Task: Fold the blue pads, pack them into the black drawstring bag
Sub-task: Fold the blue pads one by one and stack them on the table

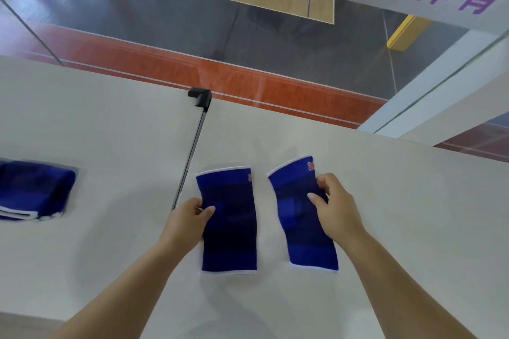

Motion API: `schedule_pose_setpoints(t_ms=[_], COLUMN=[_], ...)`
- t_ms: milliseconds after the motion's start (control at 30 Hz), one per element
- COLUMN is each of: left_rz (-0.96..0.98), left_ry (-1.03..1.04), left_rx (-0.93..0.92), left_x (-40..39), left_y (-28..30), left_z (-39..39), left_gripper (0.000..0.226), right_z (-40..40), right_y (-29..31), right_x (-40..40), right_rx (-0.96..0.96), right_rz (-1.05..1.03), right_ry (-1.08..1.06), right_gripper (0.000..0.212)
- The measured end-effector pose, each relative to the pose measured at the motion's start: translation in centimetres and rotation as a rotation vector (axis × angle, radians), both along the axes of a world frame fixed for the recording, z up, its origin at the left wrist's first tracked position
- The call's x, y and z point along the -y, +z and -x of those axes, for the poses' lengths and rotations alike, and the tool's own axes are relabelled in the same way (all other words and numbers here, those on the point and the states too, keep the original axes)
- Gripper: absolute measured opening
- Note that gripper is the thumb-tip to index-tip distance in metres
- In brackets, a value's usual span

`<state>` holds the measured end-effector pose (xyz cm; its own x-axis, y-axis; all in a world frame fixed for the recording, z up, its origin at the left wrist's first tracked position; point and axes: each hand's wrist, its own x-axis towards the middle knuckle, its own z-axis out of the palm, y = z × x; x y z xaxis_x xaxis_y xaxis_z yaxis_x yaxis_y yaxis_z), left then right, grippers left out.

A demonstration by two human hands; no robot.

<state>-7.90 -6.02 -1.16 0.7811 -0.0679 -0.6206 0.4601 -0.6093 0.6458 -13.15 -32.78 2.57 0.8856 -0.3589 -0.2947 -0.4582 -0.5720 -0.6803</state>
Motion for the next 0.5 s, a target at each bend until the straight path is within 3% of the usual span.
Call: schedule_pose_setpoints(t_ms=[100,267,400,500], left_rz=[0.035,0.288,0.391,0.371], left_ry=[0.01,0.219,0.364,0.294], left_rx=[-0.003,-0.128,-0.179,-0.171], left_x=[-0.3,-1.0,-1.0,-1.1], left_y=[0.0,0.0,0.4,0.1], left_z=[-0.3,-0.7,-0.6,-0.7], left_gripper=[0.02,0.029,0.035,0.018], right_z=[-1.1,-2.6,-2.9,-3.0], right_y=[1.6,0.4,-3.3,-4.6], right_x=[-2.4,-6.8,-9.4,-9.8], right_rx=[0.078,0.03,-0.123,-0.178], right_rz=[-0.166,-0.656,-0.658,-0.534], right_ry=[-0.014,-0.069,-0.066,-0.025], right_gripper=[0.012,0.015,0.021,0.027])
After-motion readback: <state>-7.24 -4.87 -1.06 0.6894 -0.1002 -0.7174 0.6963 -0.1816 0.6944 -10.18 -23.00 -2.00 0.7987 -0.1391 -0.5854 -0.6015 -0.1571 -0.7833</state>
